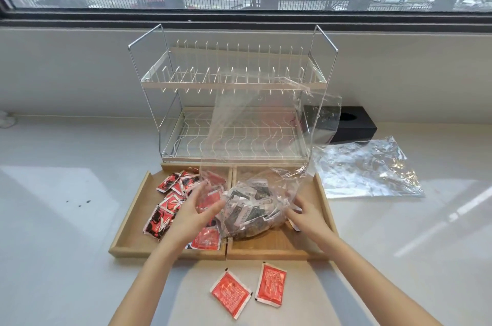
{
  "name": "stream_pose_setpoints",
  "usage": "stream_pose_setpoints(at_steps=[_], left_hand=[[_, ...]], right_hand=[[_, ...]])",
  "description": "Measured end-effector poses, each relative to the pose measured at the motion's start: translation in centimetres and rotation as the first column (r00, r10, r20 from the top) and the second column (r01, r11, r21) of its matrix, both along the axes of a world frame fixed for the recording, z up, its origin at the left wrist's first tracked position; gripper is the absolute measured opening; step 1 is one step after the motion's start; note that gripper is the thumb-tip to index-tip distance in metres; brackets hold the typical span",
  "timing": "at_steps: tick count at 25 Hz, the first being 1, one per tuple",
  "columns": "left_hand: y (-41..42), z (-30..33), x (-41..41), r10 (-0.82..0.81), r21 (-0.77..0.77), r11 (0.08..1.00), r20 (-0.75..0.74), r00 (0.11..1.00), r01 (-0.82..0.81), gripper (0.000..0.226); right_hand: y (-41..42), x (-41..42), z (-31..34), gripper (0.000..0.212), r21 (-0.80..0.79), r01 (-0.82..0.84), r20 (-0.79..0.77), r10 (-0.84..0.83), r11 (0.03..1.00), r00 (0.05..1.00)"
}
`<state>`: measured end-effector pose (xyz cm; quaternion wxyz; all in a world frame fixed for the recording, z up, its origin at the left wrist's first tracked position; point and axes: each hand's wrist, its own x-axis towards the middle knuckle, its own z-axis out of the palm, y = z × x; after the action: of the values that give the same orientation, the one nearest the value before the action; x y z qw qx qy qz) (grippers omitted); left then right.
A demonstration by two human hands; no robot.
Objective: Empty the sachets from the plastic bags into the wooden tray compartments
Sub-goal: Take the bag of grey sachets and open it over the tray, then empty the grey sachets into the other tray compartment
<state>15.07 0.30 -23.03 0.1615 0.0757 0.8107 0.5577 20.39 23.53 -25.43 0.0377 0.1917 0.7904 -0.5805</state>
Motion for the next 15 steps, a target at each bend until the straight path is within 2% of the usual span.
stream_pose_setpoints(at_steps=[3, 8, 12, 15], left_hand=[[0.5, -2.5, 1.3, -0.059, -0.058, 0.996, 0.048, 0.997, 0.062, 0.074], [1.2, -4.7, 2.0, -0.02, -0.16, 0.987, -0.021, 1.0, 0.016, 0.07], [2.0, -4.7, 2.1, 0.04, -0.208, 0.976, -0.105, 0.994, -0.061, 0.059], [2.4, -4.1, 2.5, 0.052, -0.209, 0.974, -0.148, 0.988, -0.083, 0.05]], right_hand=[[0.7, -0.3, -1.8, 0.039, 0.18, -0.048, 0.05, 0.04, 0.983, 0.998], [1.0, -0.6, -2.5, 0.042, 0.21, -0.108, 0.09, 0.091, 0.972, 0.992], [1.3, 0.4, -2.4, 0.05, 0.148, -0.19, 0.16, 0.166, 0.971, 0.973], [1.2, 0.8, -3.0, 0.057, 0.317, -0.234, 0.11, 0.209, 0.919, 0.972]])
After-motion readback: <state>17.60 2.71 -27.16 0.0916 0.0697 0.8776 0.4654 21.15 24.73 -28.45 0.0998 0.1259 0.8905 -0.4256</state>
